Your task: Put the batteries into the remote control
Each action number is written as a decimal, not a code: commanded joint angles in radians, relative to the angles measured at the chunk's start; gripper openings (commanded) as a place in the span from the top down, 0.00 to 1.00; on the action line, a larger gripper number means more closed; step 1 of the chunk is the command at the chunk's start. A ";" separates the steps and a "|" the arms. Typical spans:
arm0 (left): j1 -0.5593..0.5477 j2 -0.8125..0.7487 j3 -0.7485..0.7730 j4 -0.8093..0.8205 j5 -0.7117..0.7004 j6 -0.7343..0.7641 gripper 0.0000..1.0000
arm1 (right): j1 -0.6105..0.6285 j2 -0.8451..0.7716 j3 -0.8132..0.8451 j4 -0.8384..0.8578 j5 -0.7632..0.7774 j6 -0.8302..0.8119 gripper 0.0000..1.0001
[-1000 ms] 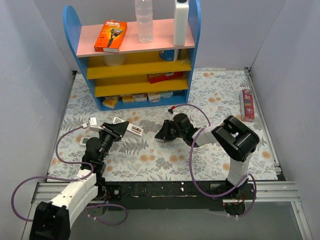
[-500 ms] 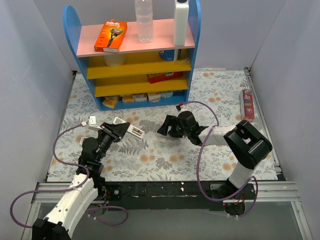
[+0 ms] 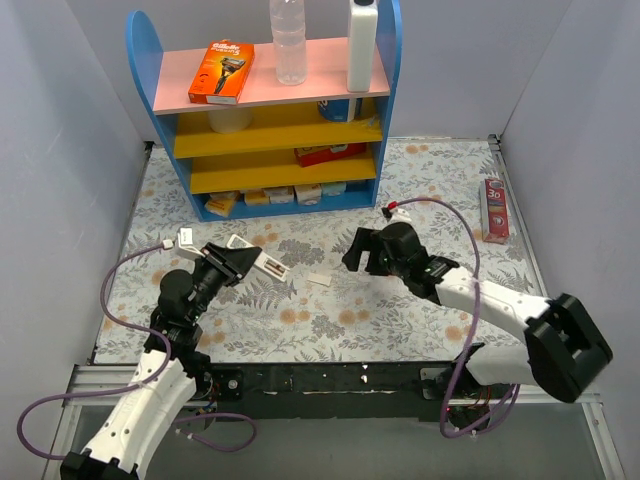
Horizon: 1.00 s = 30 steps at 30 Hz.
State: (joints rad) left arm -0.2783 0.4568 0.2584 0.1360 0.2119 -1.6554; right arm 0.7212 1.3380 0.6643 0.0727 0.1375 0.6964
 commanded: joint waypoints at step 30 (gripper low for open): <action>-0.001 0.312 0.074 0.094 0.076 0.064 1.00 | -0.017 -0.547 -0.014 -0.550 0.226 -0.288 0.06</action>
State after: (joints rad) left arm -0.2783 0.7681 0.3126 0.2619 0.2626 -1.6688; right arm 0.7086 0.7475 0.5877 -0.4244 0.2886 0.3851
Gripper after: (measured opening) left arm 0.237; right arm 0.946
